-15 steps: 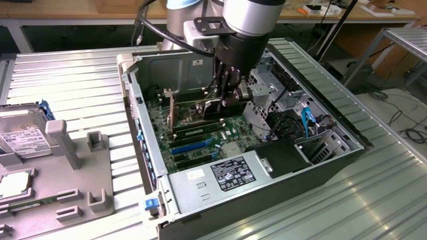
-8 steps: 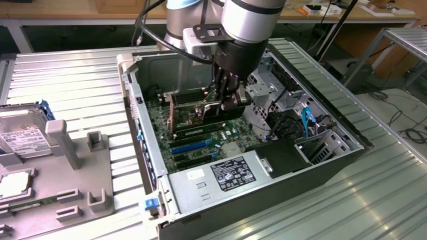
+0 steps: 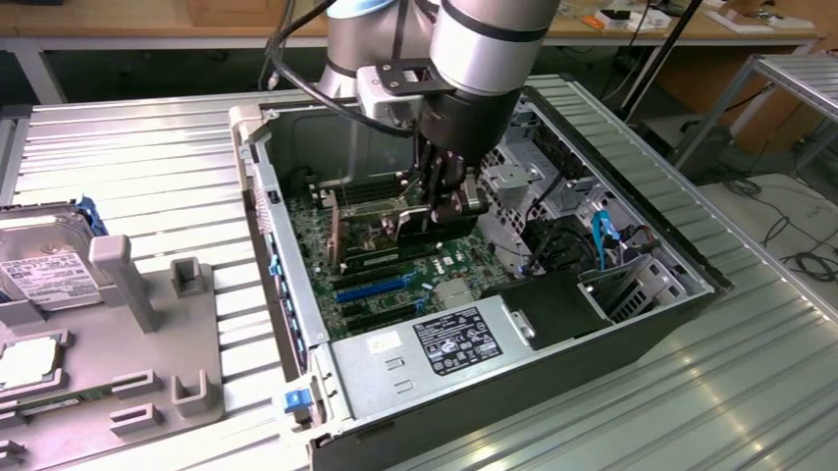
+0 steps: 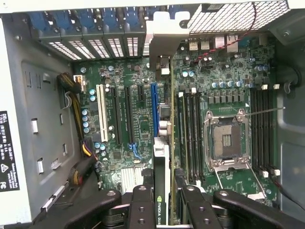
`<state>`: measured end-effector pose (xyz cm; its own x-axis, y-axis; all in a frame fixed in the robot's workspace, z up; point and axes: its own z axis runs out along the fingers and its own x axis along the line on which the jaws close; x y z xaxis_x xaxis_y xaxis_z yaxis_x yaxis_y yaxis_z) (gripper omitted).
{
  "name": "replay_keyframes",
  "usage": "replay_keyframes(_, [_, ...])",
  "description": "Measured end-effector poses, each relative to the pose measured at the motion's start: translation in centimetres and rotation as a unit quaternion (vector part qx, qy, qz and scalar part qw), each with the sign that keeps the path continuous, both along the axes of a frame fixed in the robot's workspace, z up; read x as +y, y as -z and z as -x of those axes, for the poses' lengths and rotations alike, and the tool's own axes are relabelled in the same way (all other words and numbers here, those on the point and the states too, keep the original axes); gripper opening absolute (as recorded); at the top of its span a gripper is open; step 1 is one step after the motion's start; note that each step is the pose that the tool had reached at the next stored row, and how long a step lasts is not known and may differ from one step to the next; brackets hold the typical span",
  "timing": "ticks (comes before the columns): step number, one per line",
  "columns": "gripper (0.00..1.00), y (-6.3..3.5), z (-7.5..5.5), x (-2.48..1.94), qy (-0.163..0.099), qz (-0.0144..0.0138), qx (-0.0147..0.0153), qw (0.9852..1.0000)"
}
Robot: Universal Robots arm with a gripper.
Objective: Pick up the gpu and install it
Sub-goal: 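Insert the gpu into the slot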
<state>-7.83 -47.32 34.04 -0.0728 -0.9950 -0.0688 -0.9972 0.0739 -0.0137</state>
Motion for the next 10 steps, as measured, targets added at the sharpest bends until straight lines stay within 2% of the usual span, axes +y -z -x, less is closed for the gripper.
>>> replay_keyframes(3, [0.27,0.88,0.0,0.00,0.000,0.0002,0.0000,1.0000])
replay_keyframes(8, [0.27,2.07,0.3,0.00,-0.022,0.0002,-0.0001,0.9998])
replay_keyframes(10, [0.27,2.85,1.0,0.01,-0.022,0.0004,0.0000,0.9998])
